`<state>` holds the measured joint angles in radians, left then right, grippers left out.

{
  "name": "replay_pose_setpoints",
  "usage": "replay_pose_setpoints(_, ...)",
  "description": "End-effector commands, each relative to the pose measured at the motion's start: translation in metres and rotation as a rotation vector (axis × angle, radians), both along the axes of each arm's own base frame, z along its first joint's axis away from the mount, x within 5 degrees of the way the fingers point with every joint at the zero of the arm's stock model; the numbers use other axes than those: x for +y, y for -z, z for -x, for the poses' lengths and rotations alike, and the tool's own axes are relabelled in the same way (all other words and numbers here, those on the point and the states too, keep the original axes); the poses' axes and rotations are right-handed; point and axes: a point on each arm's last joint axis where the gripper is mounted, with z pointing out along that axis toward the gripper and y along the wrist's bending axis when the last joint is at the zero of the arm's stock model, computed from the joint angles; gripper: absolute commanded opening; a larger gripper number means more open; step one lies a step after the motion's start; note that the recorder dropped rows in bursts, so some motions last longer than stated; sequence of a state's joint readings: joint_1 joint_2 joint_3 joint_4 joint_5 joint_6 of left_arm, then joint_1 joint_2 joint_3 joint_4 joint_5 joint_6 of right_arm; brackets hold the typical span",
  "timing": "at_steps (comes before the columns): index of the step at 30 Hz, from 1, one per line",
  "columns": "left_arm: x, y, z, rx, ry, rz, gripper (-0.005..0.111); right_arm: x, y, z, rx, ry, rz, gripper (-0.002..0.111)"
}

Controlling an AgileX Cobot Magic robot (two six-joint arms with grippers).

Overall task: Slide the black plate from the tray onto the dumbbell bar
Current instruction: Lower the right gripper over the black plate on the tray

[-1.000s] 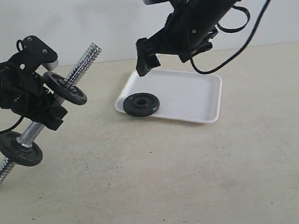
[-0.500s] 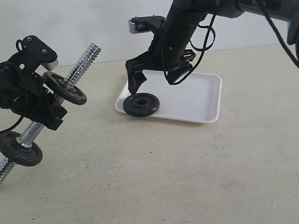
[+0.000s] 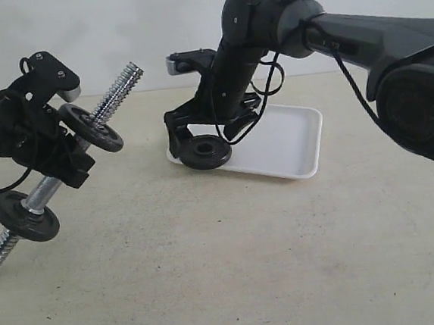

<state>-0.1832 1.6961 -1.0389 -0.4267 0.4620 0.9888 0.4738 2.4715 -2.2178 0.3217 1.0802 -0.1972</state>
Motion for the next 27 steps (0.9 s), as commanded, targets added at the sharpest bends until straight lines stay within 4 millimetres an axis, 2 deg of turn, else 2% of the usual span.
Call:
replay_pose_setpoints(1,0.002,-0.033,-0.007,-0.166,-0.057,0.039,0.004,-0.002,-0.01,-0.006,-0.056,0.016,0.0,0.104)
replay_pose_setpoints(8,0.002,-0.033,-0.007,-0.166,-0.057,0.039,0.004,-0.002,0.007,-0.011,-0.053,0.06,0.021,0.104)
replay_pose_setpoints(15,0.002,-0.033,-0.007,-0.164,-0.056,0.039,0.004,-0.001,0.012,-0.011,-0.048,0.061,0.019,0.104)
replay_pose_setpoints(22,0.002,-0.033,-0.007,-0.164,-0.056,0.039,0.004,0.01,0.012,-0.009,-0.085,0.061,0.003,0.104)
replay_pose_setpoints(27,0.002,-0.033,-0.007,-0.163,-0.059,0.042,0.004,0.018,0.023,-0.007,-0.092,0.047,0.019,0.104)
